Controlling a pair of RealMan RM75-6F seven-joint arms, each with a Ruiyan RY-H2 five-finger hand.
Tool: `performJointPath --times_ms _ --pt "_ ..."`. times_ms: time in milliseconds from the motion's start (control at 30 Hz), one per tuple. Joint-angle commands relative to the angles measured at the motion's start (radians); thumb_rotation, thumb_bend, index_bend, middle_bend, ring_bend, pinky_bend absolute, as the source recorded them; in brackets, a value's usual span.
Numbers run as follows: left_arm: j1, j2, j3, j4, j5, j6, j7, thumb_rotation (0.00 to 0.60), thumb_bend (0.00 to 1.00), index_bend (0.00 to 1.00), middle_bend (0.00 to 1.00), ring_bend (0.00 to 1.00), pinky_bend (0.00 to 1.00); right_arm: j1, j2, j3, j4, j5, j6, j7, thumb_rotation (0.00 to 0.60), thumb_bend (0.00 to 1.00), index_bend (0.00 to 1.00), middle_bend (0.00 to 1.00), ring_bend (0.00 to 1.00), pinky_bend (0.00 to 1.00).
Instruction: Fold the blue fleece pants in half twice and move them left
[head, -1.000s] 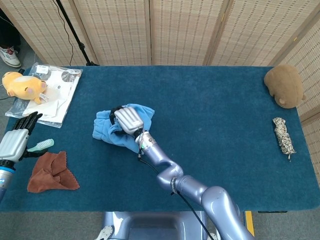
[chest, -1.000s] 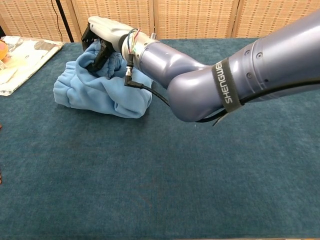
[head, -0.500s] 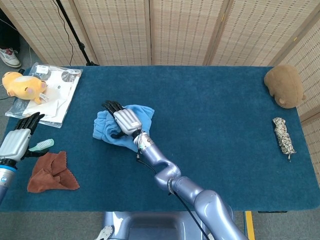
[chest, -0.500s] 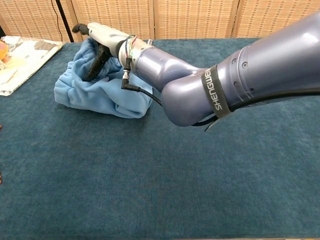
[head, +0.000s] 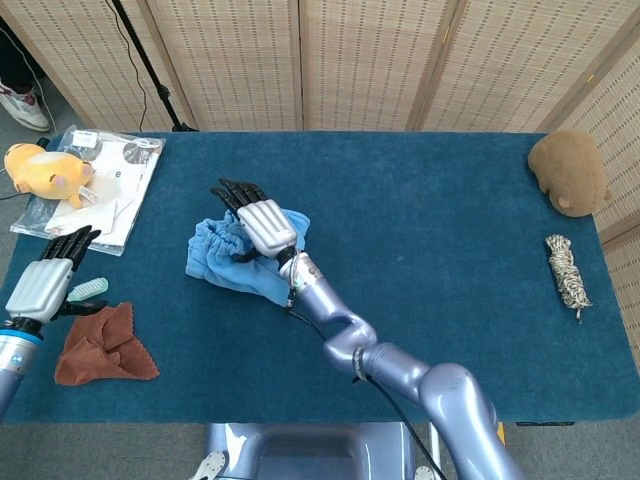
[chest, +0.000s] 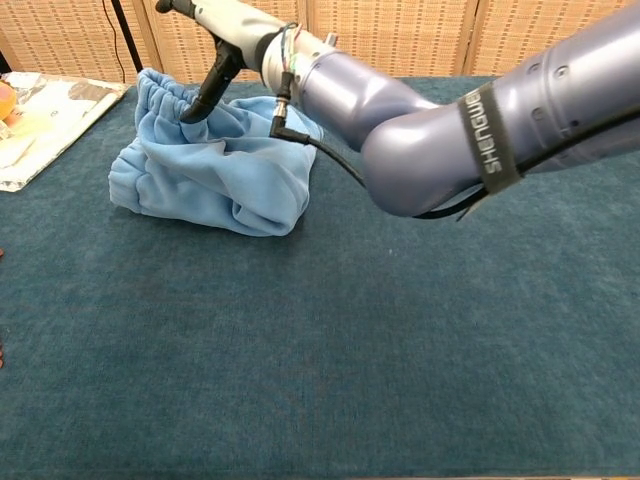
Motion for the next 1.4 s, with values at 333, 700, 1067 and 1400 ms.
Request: performJointPath --times_ms 333,700,1067,1400 --pt "-0.055 0.003 0.035 0.056 0.276 0.046 -0.119 0.600 0.15 0.00 0.00 0.00 0.00 -0.458 0.648 -0.157 -0.805 0.031 0.153 -0.245 0.600 0.00 0.00 0.00 0.00 0.05" --pt "-0.213 0.023 0.033 0.081 0.470 0.000 -0.176 0.600 0.08 0.00 0.00 0.00 0.00 -0.717 0.866 -0.306 -0.826 -0.056 0.272 -0.071 0.600 0.00 0.00 0.00 0.00 0.04" --pt "-0.366 -0.026 0.005 0.034 0.423 -0.187 -0.031 0.600 0.08 0.00 0.00 0.00 0.00 -0.936 0.824 -0.384 -0.643 -0.102 0.466 0.042 0.600 0.00 0.00 0.00 0.00 0.00" --pt "-0.484 -0.134 -0.035 0.078 0.396 -0.251 0.065 0.600 0.08 0.00 0.00 0.00 0.00 -1.084 0.726 -0.414 -0.553 -0.137 0.591 0.145 0.600 0.00 0.00 0.00 0.00 0.00"
